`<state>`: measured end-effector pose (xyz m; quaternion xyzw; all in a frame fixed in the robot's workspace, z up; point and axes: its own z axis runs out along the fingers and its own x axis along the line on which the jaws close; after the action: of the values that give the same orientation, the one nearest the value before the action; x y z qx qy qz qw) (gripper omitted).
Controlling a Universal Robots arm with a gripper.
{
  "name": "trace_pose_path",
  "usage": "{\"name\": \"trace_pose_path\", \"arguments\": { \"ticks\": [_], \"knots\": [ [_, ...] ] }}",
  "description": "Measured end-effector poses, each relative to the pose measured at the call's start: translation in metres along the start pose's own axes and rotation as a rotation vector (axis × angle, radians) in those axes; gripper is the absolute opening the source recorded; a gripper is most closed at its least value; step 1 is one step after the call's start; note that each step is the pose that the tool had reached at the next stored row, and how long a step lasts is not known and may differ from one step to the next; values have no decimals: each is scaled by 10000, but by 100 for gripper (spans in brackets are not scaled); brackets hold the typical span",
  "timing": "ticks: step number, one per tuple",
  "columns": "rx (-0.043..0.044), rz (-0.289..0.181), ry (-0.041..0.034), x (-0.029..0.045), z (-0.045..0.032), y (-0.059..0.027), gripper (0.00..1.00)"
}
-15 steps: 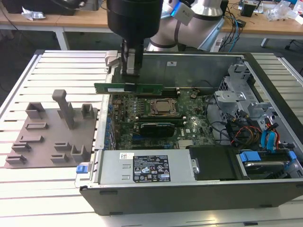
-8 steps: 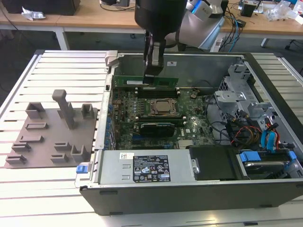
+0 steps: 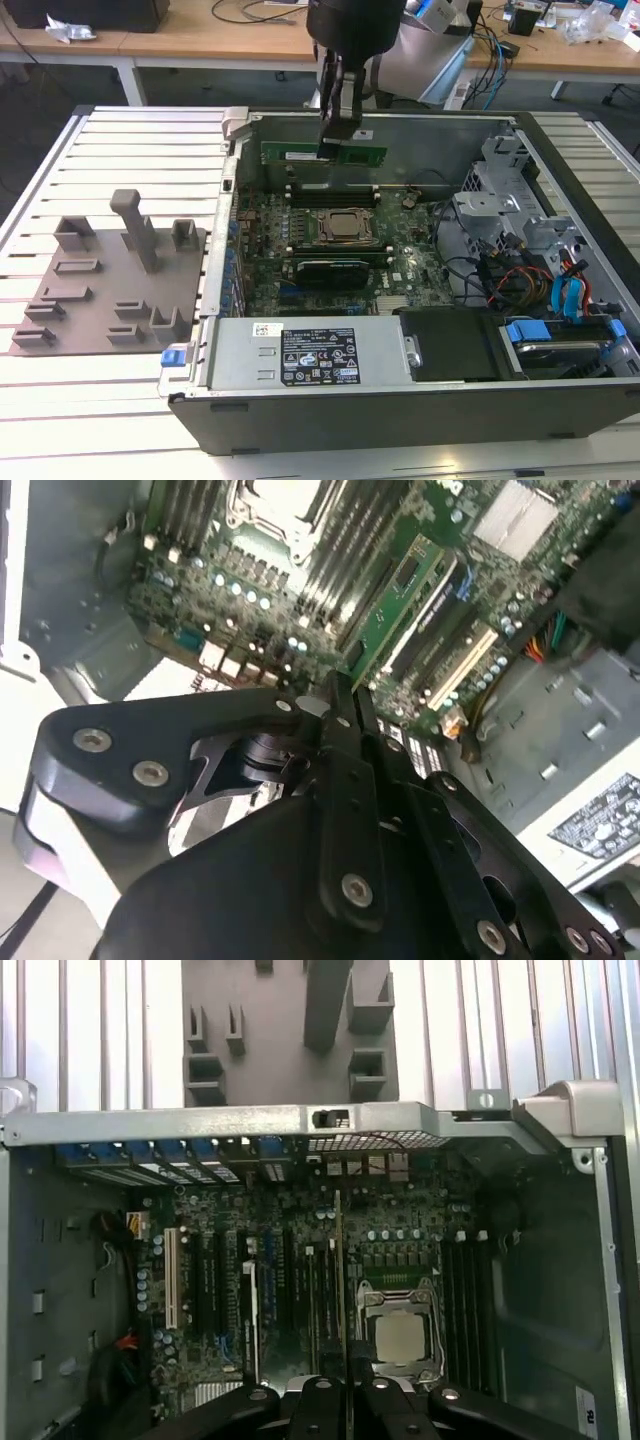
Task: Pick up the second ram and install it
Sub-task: 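Pick up the second ram and move it above second insertion slot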
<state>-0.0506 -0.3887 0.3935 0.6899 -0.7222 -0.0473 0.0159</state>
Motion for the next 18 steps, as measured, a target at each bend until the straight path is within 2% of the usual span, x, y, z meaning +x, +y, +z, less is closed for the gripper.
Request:
{"name": "trace_pose_path", "arguments": {
  "ticks": [3, 4, 6, 10, 13, 15, 16, 18],
  "knots": [
    [-59, 3, 2, -69, 55, -95, 13],
    [-105, 4, 6, -106, 90, -164, 13],
    [-161, 7, 8, -151, 167, -251, 13],
    [-212, 10, 10, -150, 313, -382, 13],
    [-215, 12, 11, -119, 363, -395, 13],
    [-212, 10, 12, -119, 363, -396, 13],
    [-158, 8, 11, -119, 365, -397, 13],
    [346, -12, 19, -119, 367, -397, 13]
  ]
}}
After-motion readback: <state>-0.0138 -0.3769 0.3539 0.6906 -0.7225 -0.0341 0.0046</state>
